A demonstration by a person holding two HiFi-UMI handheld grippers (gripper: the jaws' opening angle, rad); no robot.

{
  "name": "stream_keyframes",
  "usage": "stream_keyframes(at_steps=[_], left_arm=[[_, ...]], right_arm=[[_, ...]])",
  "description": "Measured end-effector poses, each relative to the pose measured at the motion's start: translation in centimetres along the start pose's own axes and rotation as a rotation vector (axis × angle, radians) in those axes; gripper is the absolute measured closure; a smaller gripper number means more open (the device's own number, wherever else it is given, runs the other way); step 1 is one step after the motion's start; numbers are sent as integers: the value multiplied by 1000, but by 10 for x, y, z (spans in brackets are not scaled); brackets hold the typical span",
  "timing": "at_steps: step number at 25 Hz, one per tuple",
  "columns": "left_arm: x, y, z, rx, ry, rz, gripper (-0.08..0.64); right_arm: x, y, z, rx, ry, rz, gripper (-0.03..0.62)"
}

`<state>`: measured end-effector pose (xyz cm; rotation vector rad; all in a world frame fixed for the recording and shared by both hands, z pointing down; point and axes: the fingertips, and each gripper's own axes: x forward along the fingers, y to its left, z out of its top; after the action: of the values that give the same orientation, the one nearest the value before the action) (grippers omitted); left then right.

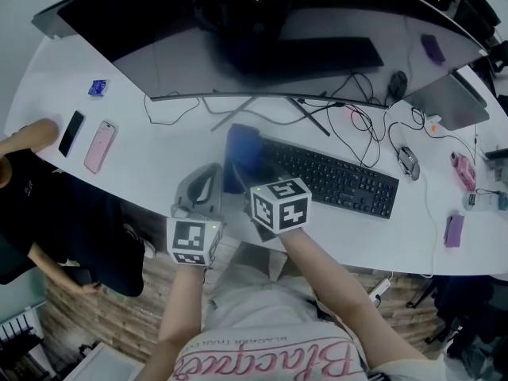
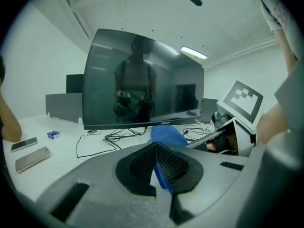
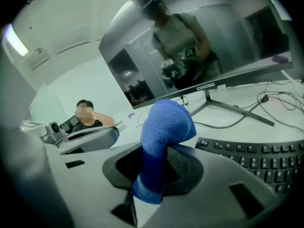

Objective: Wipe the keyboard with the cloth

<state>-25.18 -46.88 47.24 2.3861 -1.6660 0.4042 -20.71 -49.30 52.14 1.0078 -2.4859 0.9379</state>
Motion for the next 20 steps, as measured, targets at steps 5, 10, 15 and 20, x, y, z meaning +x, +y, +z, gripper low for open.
stream_keyframes(at_steps=[5, 10, 15, 20], left_arm=[[10, -5, -2, -1, 9, -3, 554], [19, -13, -5, -4, 25, -10, 555], [27, -22, -6, -8, 31, -16, 554], [33, -31, -7, -7, 38, -25, 554]], right_arm=[[1, -22, -8, 63, 30, -16, 502], [-1, -41, -16, 82, 66, -46, 502], [-6, -54, -20, 73, 86, -68, 502], [-11, -58, -20, 56, 105, -71, 500]])
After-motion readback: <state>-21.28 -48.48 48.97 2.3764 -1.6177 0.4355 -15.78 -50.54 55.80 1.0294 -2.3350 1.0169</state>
